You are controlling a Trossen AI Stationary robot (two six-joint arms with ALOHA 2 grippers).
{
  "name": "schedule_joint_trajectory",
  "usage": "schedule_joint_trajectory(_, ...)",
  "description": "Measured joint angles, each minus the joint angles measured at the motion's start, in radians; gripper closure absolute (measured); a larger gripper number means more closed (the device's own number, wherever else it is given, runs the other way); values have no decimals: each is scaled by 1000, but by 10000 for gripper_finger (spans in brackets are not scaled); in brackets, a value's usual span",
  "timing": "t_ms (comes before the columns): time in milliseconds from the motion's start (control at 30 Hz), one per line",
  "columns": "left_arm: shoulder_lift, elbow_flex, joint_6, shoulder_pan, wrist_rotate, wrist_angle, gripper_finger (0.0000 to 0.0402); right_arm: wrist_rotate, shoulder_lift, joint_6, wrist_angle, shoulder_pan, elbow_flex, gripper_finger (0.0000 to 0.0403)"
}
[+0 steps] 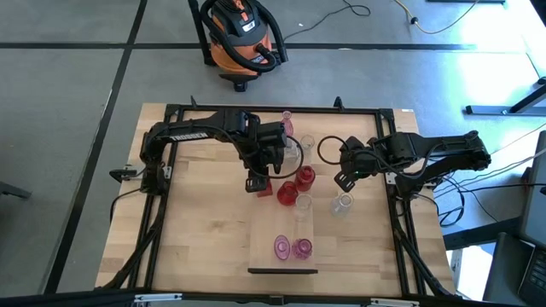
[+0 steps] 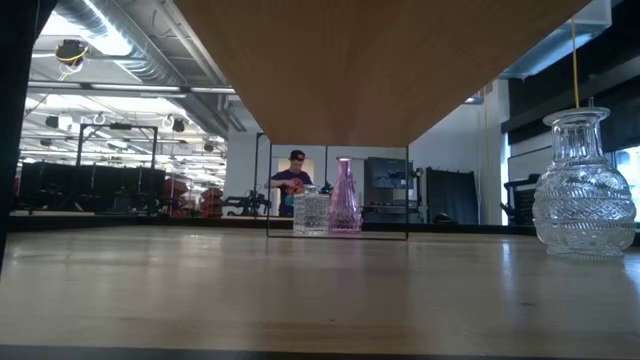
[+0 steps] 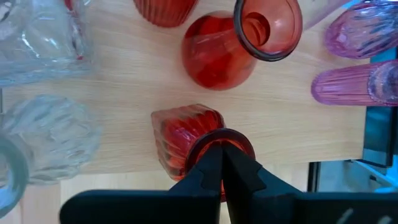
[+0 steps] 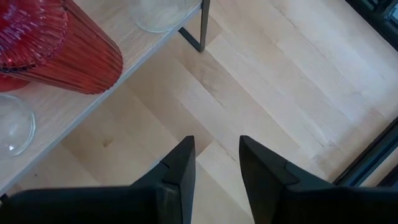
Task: Sort vases onto shelf
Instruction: Adjust the vases on the shelf
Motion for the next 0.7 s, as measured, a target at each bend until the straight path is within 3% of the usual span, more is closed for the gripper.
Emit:
schedule_joint_trajectory(567, -18, -3, -5, 0, -51, 22, 401, -3, 0, 1, 1, 0, 0, 295)
schedule_joint_trajectory(700, -21, 18, -8, -7, -103, 2, 401, -17, 0, 2, 4, 0, 0, 295)
